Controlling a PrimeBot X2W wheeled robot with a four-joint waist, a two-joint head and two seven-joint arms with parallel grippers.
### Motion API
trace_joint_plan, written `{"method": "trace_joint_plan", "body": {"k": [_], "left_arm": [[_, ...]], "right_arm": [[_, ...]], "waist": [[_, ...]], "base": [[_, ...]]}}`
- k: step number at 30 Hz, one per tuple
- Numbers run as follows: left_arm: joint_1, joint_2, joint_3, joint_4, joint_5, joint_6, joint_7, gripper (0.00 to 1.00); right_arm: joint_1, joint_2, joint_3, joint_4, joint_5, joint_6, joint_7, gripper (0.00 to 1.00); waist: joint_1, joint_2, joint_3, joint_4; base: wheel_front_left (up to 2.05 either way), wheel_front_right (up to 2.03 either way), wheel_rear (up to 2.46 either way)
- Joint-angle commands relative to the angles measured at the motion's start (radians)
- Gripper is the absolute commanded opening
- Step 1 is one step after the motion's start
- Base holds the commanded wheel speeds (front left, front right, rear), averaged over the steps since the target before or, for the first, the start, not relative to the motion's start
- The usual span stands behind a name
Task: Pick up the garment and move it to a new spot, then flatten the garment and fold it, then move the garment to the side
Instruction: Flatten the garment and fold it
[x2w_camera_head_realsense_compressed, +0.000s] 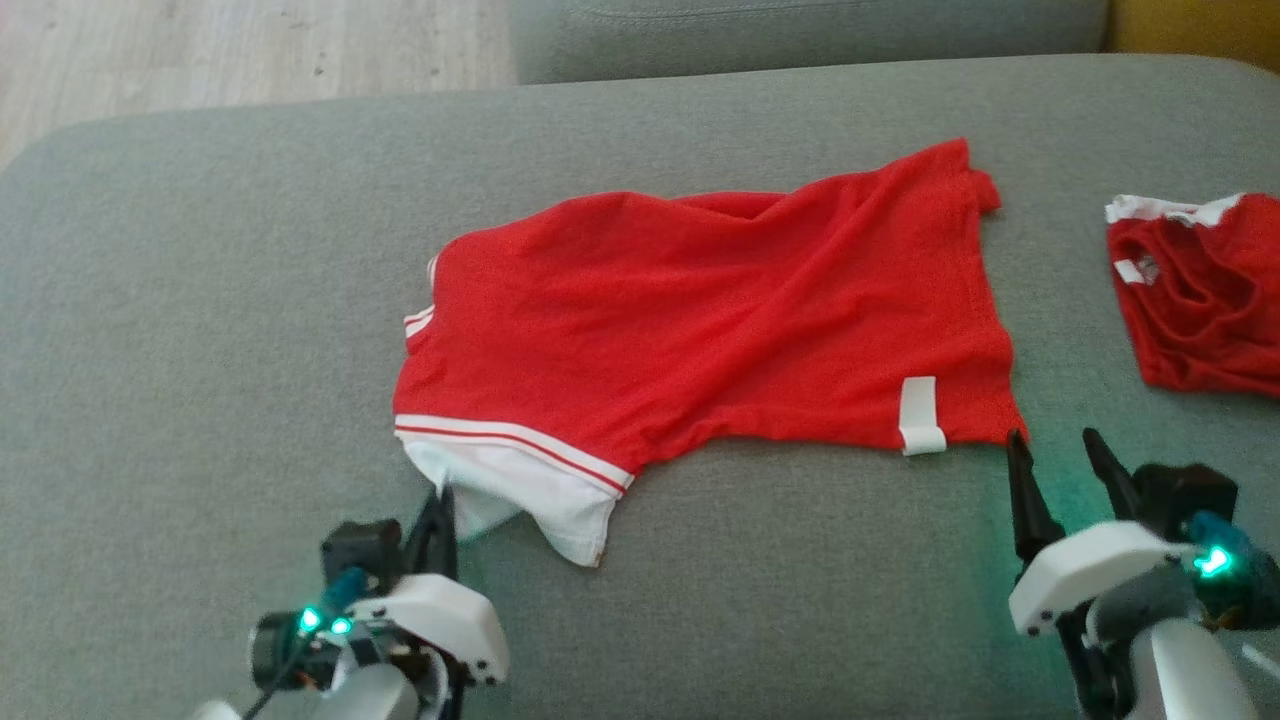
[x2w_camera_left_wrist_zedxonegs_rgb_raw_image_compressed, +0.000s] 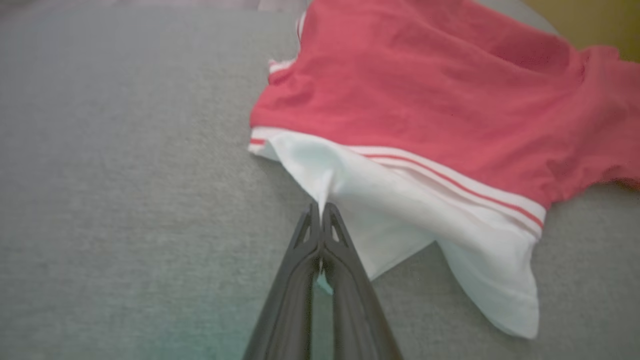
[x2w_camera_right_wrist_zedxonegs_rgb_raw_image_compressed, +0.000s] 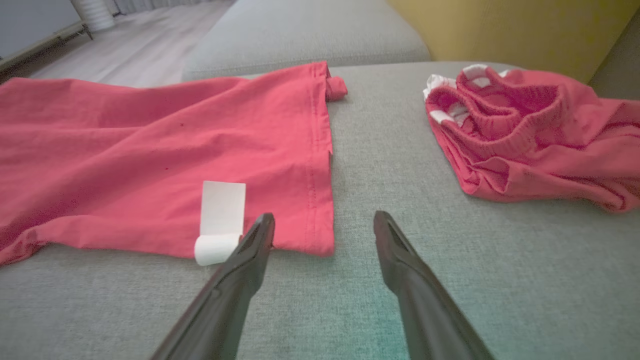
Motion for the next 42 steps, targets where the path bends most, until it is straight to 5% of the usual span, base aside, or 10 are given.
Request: {"method": "trace_joint_plan", "body": {"k": [1, 17, 19, 20, 22, 23, 33, 42], "left_arm": [[-0.024, 0.043, 0.055, -0.061, 0.014, 0.019, -0.032, 0.00], [0.063, 0.127, 0.064, -0.317, 0.034, 0.075, -0.033, 0.00], [0.071, 0.132, 0.064, -0.336, 0.035, 0.081, -0.031, 0.00], [0.073, 0.134, 0.063, -0.344, 0.036, 0.083, -0.030, 0.00], [0.077, 0.137, 0.062, -0.357, 0.037, 0.087, -0.030, 0.00], [0.079, 0.138, 0.062, -0.364, 0.037, 0.088, -0.030, 0.00], [0.053, 0.173, 0.079, -0.479, 0.036, 0.070, -0.039, 0.00], [-0.025, 0.302, 0.125, -0.785, 0.095, 0.092, 0.042, 0.00]], "right_arm": [[-0.073, -0.006, 0.003, 0.011, -0.013, 0.007, 0.013, 1.00], [-0.225, -0.006, -0.040, 0.314, -0.037, 0.007, 0.073, 0.98], [-0.237, -0.006, -0.031, 0.342, -0.013, 0.007, 0.080, 0.75], [-0.243, -0.006, -0.023, 0.356, -0.002, 0.007, 0.088, 0.49], [-0.254, -0.006, -0.005, 0.377, 0.027, 0.007, 0.095, 0.25], [-0.259, -0.006, 0.006, 0.385, 0.045, 0.007, 0.096, 0.00], [-0.287, -0.006, 0.073, 0.272, 0.171, 0.007, -0.014, 0.00], [-0.207, -0.018, 0.043, -0.212, 0.217, 0.007, 0.056, 0.00]], "waist": [[0.0000, -0.0001, 0.005, 0.017], [0.0000, -0.0001, 0.010, 0.064], [0.0000, -0.0001, 0.011, 0.065], [0.0000, -0.0001, 0.011, 0.065], [0.0000, -0.0001, 0.010, 0.064], [0.0000, -0.0001, 0.009, 0.064], [0.0000, -0.0001, -0.080, 0.037], [0.0000, -0.0001, -0.174, 0.008]], "base": [[0.00, 0.00, 0.00], [0.00, 0.00, 0.00], [0.00, 0.00, 0.00], [0.00, 0.00, 0.00], [0.00, 0.00, 0.00], [0.00, 0.00, 0.00], [0.00, 0.00, 0.00], [0.00, 0.00, 0.00]]}}
